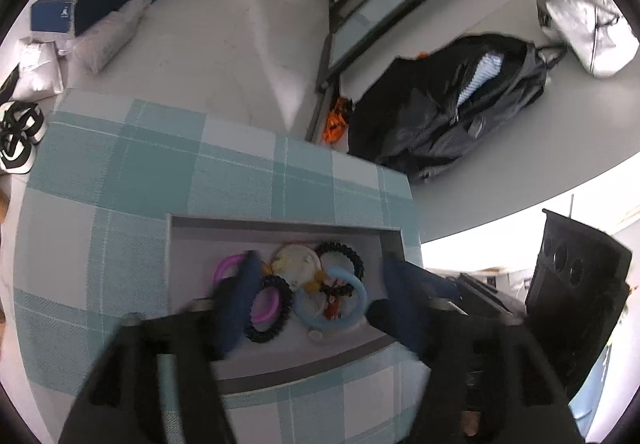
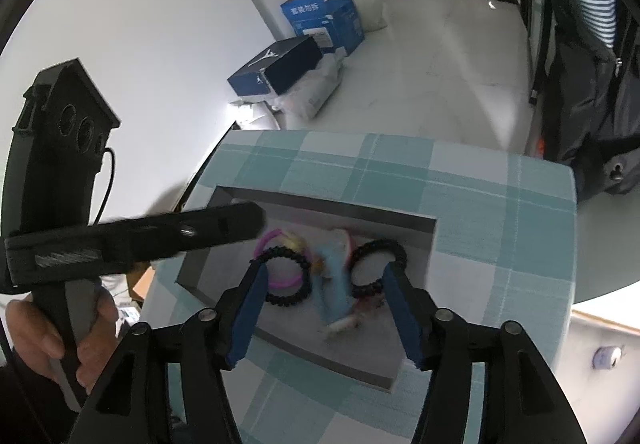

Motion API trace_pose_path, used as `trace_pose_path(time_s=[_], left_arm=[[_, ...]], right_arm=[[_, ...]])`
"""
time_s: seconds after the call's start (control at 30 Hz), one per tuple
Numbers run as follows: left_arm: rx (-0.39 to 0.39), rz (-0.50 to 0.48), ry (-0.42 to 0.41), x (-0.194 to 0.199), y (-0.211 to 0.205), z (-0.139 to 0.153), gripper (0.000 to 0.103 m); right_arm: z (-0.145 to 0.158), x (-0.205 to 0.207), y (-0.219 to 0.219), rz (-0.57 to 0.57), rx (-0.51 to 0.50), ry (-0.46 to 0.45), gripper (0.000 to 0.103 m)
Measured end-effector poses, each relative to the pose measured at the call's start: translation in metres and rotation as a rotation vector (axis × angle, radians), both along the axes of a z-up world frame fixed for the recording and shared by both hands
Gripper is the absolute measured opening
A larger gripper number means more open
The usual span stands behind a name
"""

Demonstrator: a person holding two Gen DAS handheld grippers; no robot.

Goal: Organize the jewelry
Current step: 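Carry the blue ring and yellow charm into the gray box while both tools open, then withdraw both tools from the gray box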

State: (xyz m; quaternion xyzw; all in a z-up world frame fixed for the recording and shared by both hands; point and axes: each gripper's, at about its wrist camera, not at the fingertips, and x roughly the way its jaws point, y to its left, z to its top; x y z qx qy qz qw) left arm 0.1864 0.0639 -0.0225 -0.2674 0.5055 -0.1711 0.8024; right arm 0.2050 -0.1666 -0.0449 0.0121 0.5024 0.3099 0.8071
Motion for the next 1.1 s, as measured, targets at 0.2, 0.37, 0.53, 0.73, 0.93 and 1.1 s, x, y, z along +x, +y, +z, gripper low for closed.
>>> trace_pose_path(time_s=[0.2, 0.37, 0.53, 0.73, 0.93, 1.1], left_arm=[[0.002, -0.003, -0.009, -0.006, 0.002, 0.005, 0.065], [0.046, 0.013, -0.03, -0.012, 0.002, 0.012, 0.065], [0.124, 0.031, -0.079, -0.02, 0.001, 0.021, 0.066], [0.164, 0.07, -0.112, -0.032, 0.006, 0.024, 0.066], [0.26, 0.113, -0.16, -0.048, 0.005, 0.03, 0.066], [0.315, 0.142, -0.196, -0.06, 0.002, 0.034, 0.066]], right_arm=[[0.011, -0.005, -0.013, -0.043, 0.025, -0.044, 0.069], [0.017, -0.007, -0.018, -0.073, 0.032, -0.067, 0.072], [0.025, -0.013, -0.025, -0.097, 0.059, -0.096, 0.081], [0.03, -0.021, -0.032, -0.127, 0.075, -0.122, 0.085], [0.032, -0.033, -0.039, -0.157, 0.08, -0.147, 0.087], [0.038, -0.045, -0.044, -0.172, 0.102, -0.169, 0.095]])
